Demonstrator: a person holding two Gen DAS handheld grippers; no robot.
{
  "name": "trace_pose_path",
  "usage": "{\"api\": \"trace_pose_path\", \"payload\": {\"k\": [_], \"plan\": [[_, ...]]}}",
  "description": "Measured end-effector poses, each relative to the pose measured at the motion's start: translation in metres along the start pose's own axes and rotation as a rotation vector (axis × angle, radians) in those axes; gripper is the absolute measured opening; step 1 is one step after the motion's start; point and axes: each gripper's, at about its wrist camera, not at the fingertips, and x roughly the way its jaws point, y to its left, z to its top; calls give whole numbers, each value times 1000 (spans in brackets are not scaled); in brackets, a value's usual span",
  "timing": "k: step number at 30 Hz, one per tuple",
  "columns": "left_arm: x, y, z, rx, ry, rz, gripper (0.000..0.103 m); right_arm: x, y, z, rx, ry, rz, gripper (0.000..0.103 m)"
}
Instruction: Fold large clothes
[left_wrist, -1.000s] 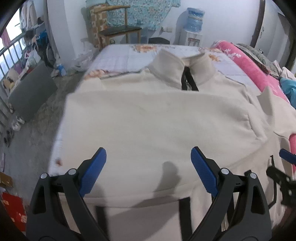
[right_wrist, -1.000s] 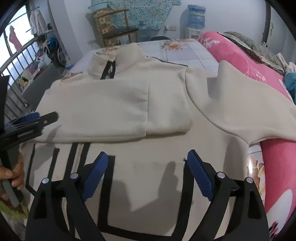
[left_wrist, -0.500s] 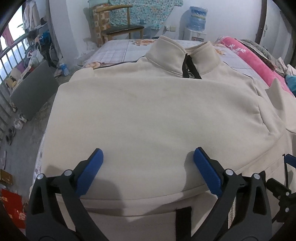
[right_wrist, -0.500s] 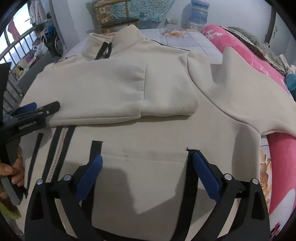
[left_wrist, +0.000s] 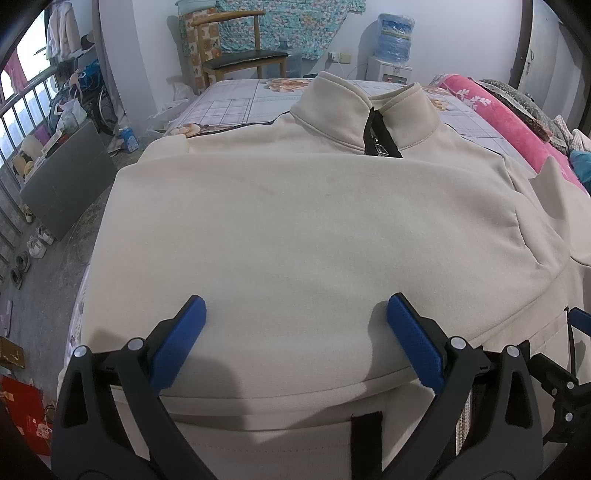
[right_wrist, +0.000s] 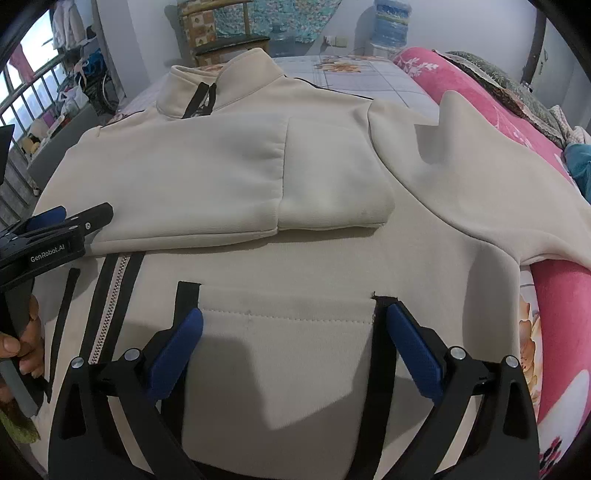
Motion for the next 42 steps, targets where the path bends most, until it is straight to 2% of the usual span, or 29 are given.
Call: {"api": "trace_pose_path", "payload": {"k": [7, 19, 42], "plan": [[0, 1, 0, 0, 0, -1, 95, 0, 0, -1, 3, -10, -2, 97], [0, 0, 0, 0, 0, -3, 95, 3, -1, 5, 18, 34, -6, 97], [-1, 2, 1, -6, -2, -8, 95, 2, 0, 1, 43, 25, -25, 97]]}}
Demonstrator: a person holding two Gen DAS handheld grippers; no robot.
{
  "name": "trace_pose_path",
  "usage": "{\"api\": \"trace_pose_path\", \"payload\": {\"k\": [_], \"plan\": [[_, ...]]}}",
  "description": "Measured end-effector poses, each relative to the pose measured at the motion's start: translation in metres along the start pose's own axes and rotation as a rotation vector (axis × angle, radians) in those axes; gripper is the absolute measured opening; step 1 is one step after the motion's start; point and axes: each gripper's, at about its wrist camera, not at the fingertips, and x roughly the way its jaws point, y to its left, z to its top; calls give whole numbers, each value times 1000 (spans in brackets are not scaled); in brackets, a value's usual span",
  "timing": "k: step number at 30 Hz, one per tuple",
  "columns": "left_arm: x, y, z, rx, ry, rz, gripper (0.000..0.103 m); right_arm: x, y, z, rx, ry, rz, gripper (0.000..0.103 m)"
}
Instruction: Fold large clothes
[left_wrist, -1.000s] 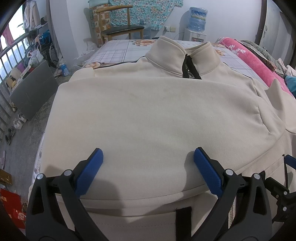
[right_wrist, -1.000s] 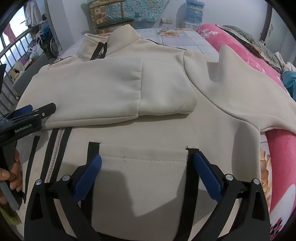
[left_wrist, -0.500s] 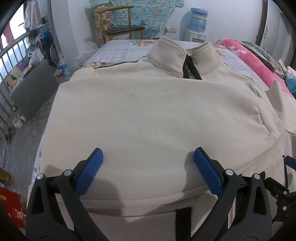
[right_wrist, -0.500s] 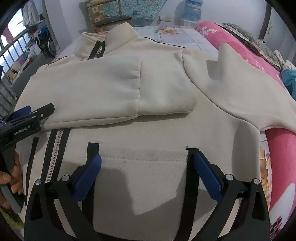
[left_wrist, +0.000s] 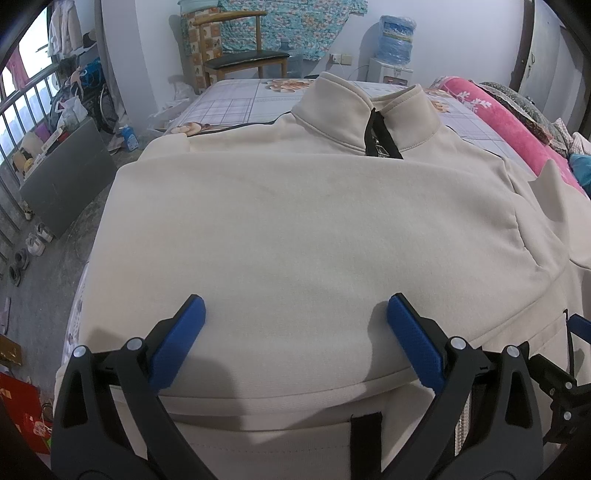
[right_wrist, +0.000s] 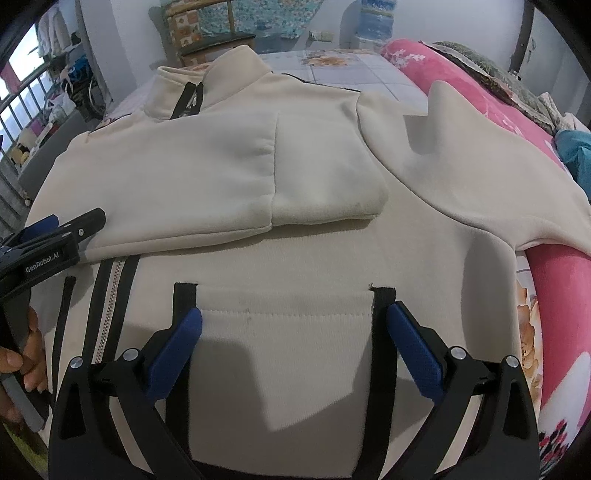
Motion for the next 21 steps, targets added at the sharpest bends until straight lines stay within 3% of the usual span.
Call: {"api": "trace_pose_path", "payload": {"k": [21], "plan": [[0, -2, -1, 1, -3, 9, 95, -3, -1, -9, -13, 5, 1, 97]]}}
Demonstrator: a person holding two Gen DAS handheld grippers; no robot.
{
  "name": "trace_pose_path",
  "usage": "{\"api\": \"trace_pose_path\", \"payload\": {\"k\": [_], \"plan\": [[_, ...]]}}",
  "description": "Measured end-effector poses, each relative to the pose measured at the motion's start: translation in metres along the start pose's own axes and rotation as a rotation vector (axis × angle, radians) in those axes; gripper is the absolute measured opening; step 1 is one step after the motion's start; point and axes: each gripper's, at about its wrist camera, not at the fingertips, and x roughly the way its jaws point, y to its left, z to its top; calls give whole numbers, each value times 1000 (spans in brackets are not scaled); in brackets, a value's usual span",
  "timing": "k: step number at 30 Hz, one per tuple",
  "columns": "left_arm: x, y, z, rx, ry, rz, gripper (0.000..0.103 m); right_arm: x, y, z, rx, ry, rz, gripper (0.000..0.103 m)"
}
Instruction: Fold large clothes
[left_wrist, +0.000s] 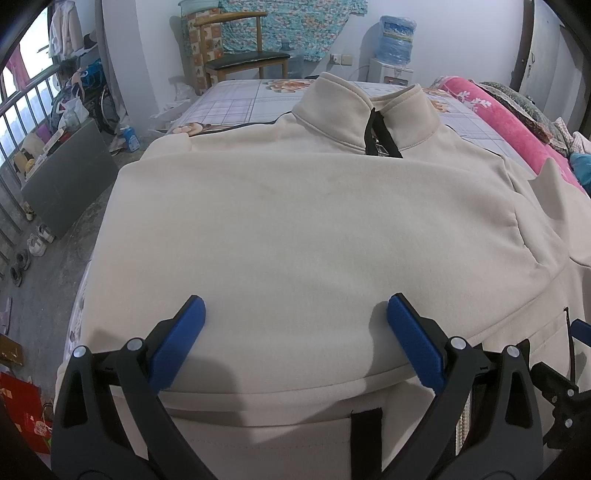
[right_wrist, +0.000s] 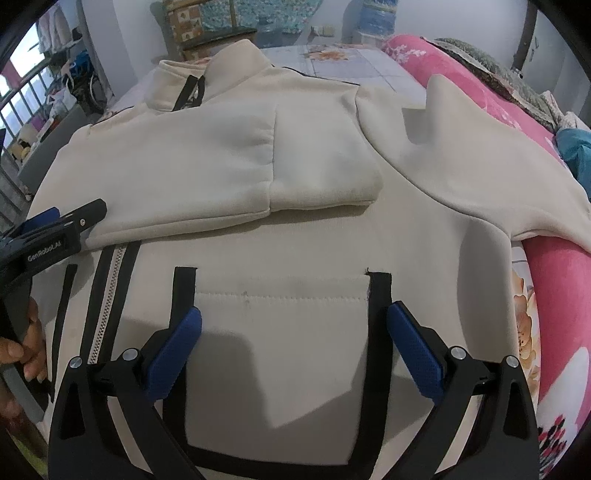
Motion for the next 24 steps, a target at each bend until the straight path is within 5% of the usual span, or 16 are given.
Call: {"api": "trace_pose_path", "payload": {"k": [7, 13, 16, 20, 24], "plan": [[-1, -1, -1, 0, -1, 0, 95, -3, -3, -4, -69, 7, 38, 97], [-1, 0, -2, 0, -1, 0, 95, -8, -12, -3, -113, 121, 80, 97], [-1, -1, -2, 0, -1, 0, 95, -30, -28, 2, -68, 91, 147, 97], [-1, -1, -2, 0, -1, 1, 95, -76, -91, 17, 72, -4, 223, 97], [-1, -1, -2, -1, -1, 1, 95, -108, -172, 26, 187, -104, 149, 97]]}}
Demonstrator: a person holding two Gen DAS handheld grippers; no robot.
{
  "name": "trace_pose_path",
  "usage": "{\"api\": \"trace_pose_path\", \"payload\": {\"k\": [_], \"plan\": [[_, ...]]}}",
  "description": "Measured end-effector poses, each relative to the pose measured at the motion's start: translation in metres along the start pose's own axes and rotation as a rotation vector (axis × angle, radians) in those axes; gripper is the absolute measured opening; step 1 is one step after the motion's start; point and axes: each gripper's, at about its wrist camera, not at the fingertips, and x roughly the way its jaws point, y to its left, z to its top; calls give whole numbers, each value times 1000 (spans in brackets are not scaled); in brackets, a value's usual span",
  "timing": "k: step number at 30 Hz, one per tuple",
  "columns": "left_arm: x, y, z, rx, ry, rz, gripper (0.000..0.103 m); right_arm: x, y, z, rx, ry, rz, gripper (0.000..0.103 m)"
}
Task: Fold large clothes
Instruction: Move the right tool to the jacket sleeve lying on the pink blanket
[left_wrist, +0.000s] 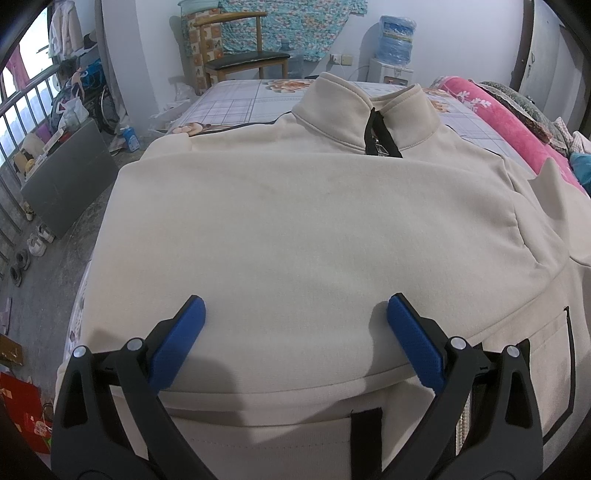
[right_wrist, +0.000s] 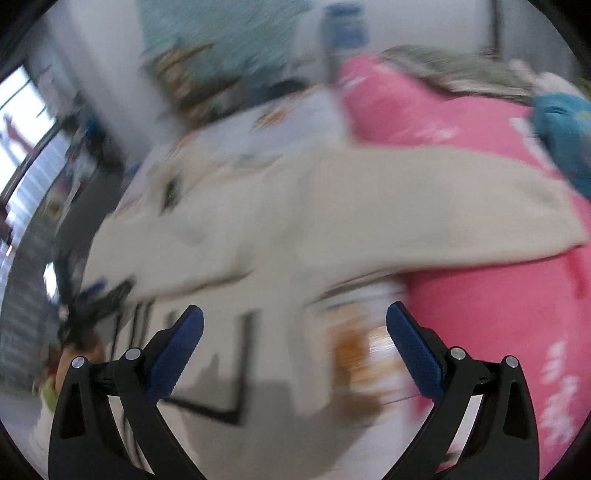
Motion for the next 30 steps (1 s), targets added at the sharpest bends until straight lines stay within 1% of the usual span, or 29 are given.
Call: {"api": "trace_pose_path", "payload": {"k": [2, 4, 6, 7, 8, 11, 14, 15, 17, 19, 20, 22, 24, 26, 30], "plan": [[0, -1, 0, 1, 0, 1, 96, -16, -50, 14, 80, -36, -52, 97], [0, -1, 0, 1, 0, 0, 96, -25, -90, 22, 152, -63, -86, 96], [0, -1, 0, 2, 0, 1, 96, -33, -136, 29, 248, -93, -115, 92], [0, -1, 0, 2, 0, 1, 96, -33, -156, 33, 294, -101, -119, 91], [0, -1, 0, 2, 0, 1, 96, -34, -181, 35, 355, -114, -116, 88], [0, -1, 0, 1, 0, 0, 96, -31, -234, 36, 506, -132, -109, 81], [0, -2, 0, 1, 0, 0, 96, -25, -269, 34, 612, -138, -117, 74], [0, -1, 0, 2, 0, 0, 96, -24, -283, 34, 648, -141, -127, 74], [0, -1, 0, 2, 0, 0, 96, -20, -301, 34, 718, -153, -140, 70], [0, -1, 0, 2, 0, 0, 96, -17, -318, 31, 781, -165, -123, 68], [0, -1, 0, 2, 0, 0, 96, -14, -330, 28, 828, -169, -114, 64], [0, -1, 0, 2, 0, 0, 96, -6, -345, 27, 874, -169, -104, 61], [0, -1, 0, 2, 0, 1, 96, 3, -355, 24, 916, -154, -105, 55], [0, -1, 0, 2, 0, 1, 96, 11, -360, 22, 935, -153, -95, 53], [0, 0, 0, 2, 0, -1, 96, 16, -358, 26, 912, -162, -111, 47]]}}
